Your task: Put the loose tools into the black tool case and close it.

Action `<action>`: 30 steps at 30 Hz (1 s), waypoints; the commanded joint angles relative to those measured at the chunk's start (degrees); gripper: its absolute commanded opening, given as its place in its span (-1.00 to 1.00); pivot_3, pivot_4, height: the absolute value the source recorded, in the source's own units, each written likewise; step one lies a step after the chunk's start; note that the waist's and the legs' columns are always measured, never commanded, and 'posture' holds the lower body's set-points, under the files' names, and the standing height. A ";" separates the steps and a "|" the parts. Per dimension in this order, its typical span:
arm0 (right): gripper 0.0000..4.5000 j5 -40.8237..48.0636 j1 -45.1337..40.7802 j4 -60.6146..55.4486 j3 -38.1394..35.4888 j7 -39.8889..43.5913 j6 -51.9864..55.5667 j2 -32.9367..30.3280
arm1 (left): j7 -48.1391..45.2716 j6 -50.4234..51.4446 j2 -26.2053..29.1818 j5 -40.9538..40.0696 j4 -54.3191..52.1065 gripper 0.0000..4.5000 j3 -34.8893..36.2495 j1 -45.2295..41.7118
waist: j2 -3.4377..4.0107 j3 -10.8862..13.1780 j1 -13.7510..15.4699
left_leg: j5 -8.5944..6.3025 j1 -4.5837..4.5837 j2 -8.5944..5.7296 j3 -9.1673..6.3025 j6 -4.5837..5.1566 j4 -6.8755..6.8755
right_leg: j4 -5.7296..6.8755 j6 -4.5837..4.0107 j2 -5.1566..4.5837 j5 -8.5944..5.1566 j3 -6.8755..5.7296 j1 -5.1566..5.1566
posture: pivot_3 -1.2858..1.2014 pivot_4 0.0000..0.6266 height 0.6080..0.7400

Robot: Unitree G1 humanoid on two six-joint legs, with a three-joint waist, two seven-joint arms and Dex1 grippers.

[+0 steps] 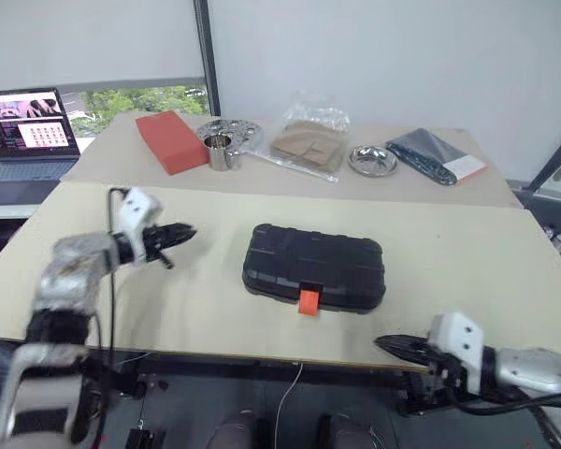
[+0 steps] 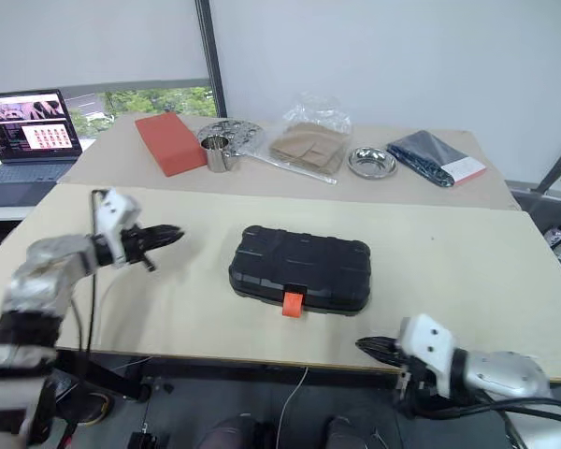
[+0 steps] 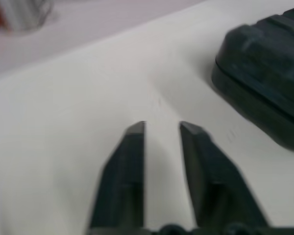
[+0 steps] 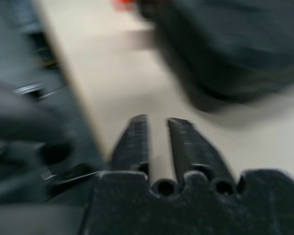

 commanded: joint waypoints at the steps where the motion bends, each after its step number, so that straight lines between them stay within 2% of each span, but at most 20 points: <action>1: -1.00 -2.24 -6.57 0.73 5.36 1.89 0.41 0.14 | -0.47 -13.03 -6.80 6.95 15.85 -0.96 -5.21 -11.35 | -0.12 0.04 -0.04 | 0.04 -0.06 -0.05 0.01 0.08 0.13 | 0.01 0.05 -0.01 0.02 -0.02 0.00 | 0.03 -0.52 0.91; 5: -1.00 -3.12 -11.65 1.76 10.00 4.17 1.65 0.06 | 1.12 -22.61 -12.73 12.60 30.05 -0.96 -8.42 -19.80 | -0.36 0.10 -0.30 | 0.24 -0.49 -0.06 -0.03 0.63 0.29 | -0.10 0.14 0.03 0.02 -0.13 -0.23 | 0.03 -0.52 0.91; 10: -1.00 -3.56 -15.92 4.60 11.69 5.17 3.03 0.24 | -1.05 -30.40 -17.30 17.90 38.09 -0.96 -11.69 -23.99 | -0.39 0.11 -0.52 | 0.22 -0.61 -0.05 0.03 0.73 0.28 | 0.04 0.17 0.02 0.01 -0.20 -0.44 | 0.03 -0.52 0.91; 13: -1.00 -8.57 -19.61 10.93 10.85 0.81 2.07 0.89 | -16.94 -30.11 -16.96 18.54 38.51 -0.96 -13.87 -22.49 | -0.43 0.09 -0.39 | 0.17 -0.62 -0.05 0.03 0.80 0.42 | 0.04 0.24 -0.05 -0.04 -0.21 -0.41 | 0.03 -0.52 0.91; 15: -1.00 -11.19 -21.48 14.90 9.36 -3.04 1.80 1.63 | -26.86 -27.23 -15.94 16.95 36.36 -0.96 -14.03 -21.08 | -0.43 0.08 -0.43 | 0.12 -0.61 -0.05 0.07 0.86 0.51 | 0.08 0.26 -0.12 -0.04 -0.21 -0.41 | 0.03 -0.52 0.91; 18: -1.00 -11.58 -21.34 16.91 6.96 -4.65 2.53 1.55 | -34.10 -21.53 -14.15 12.99 30.26 -0.96 -14.23 -18.67 | -0.41 0.04 -0.52 | -0.09 -0.63 -0.05 0.08 0.75 0.68 | 0.18 0.28 -0.20 -0.06 -0.18 -0.44 | 0.03 -0.52 0.91; 21: -1.00 -6.81 -17.56 13.68 2.83 -2.08 4.66 0.38 | -33.68 -15.31 -12.86 9.53 23.34 -0.96 -10.15 -16.40 | -0.40 0.05 -0.46 | -0.11 -0.93 -0.04 0.00 0.81 0.95 | 0.22 0.32 -0.20 -0.04 -0.17 -0.61 | 0.03 -0.52 0.91; 25: -1.00 2.52 -11.36 6.11 -4.81 1.71 11.28 -1.08 | -32.33 2.97 -11.95 2.26 13.20 -0.96 -4.90 -16.67 | -0.41 0.06 -0.52 | 0.02 -1.17 0.00 -0.21 1.04 1.09 | 0.22 0.33 -0.14 0.00 -0.27 -0.64 | 0.03 -0.52 0.91; 28: -1.00 10.14 -8.07 1.53 -11.02 3.18 17.28 -1.80 | -31.03 17.77 -12.69 -3.36 0.25 -0.96 -4.28 -15.41 | -0.40 0.06 -0.53 | 0.01 -1.10 -0.01 -0.22 1.06 1.09 | 0.23 0.35 -0.11 0.00 -0.24 -0.56 | 0.03 -0.52 0.91; 30: -1.00 13.22 -8.35 0.35 -13.06 1.92 20.08 -1.33 | -28.68 21.25 -14.57 -4.36 -6.72 -0.96 -6.06 -13.30 | -0.39 0.05 -0.56 | 0.00 -1.03 0.00 -0.24 1.08 1.08 | 0.21 0.35 -0.10 0.00 -0.22 -0.48 | 0.03 -0.52 0.91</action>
